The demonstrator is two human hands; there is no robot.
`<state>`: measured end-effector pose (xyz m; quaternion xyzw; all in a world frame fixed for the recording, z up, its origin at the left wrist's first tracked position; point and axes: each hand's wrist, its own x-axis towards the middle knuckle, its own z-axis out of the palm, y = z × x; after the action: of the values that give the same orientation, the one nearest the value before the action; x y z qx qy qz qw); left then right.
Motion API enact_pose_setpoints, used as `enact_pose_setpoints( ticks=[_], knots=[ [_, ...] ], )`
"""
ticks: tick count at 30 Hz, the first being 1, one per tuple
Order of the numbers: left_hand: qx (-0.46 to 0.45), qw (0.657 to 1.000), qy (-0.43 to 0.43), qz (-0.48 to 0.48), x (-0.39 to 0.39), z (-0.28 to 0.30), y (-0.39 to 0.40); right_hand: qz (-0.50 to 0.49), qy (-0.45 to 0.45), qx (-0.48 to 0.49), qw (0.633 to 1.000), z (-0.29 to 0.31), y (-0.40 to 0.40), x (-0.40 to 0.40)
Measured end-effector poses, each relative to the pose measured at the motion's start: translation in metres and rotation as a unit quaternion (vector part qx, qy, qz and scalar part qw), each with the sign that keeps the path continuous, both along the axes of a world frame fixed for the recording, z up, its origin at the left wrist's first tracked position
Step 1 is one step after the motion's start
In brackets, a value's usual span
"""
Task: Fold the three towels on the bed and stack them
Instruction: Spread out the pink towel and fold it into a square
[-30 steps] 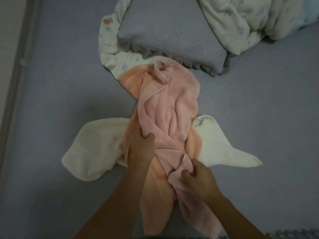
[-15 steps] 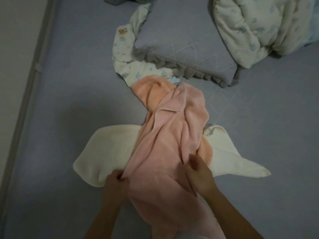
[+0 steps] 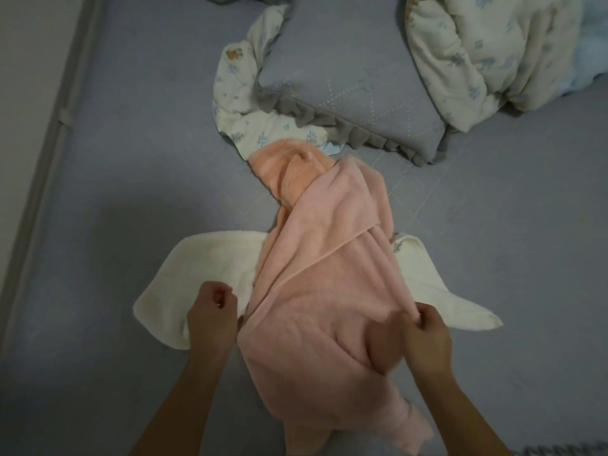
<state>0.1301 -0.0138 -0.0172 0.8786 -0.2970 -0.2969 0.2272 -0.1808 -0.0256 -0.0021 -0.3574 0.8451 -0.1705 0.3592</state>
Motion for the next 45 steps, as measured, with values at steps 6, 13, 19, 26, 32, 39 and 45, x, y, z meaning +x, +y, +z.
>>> enact_pose_setpoints(
  ticks=[6, 13, 19, 26, 32, 39, 45],
  knots=[
    [0.032, 0.99, 0.052, -0.124, -0.04, -0.006, 0.008, -0.003, -0.033, 0.117, 0.993, -0.02, 0.03, -0.046],
    [0.088, 0.962, -0.005, -0.259, -0.07, -0.019, 0.005, -0.001, -0.066, 0.035, 0.997, -0.007, 0.016, -0.046],
    [0.045, 0.979, 0.018, -0.198, -0.095, -0.017, 0.01, -0.067, -0.147, -0.209, 0.964, 0.046, -0.006, -0.091],
    [-0.058, 0.979, 0.023, -0.194, -0.172, -0.013, -0.06, 0.165, 0.03, 0.128, 0.977, -0.014, -0.001, -0.167],
    [-0.034, 0.906, -0.089, -0.413, -0.255, -0.031, -0.104, 0.141, -0.043, 0.127, 0.981, -0.051, -0.011, -0.159],
    [-0.026, 0.892, -0.183, -0.413, -0.26, -0.042, -0.113, -0.008, -0.145, 0.028, 0.989, -0.066, -0.108, -0.141],
    [-0.113, 0.99, 0.075, -0.046, -0.207, -0.006, -0.131, -0.088, -0.264, 0.04, 0.96, -0.06, -0.164, -0.146]
  ],
)
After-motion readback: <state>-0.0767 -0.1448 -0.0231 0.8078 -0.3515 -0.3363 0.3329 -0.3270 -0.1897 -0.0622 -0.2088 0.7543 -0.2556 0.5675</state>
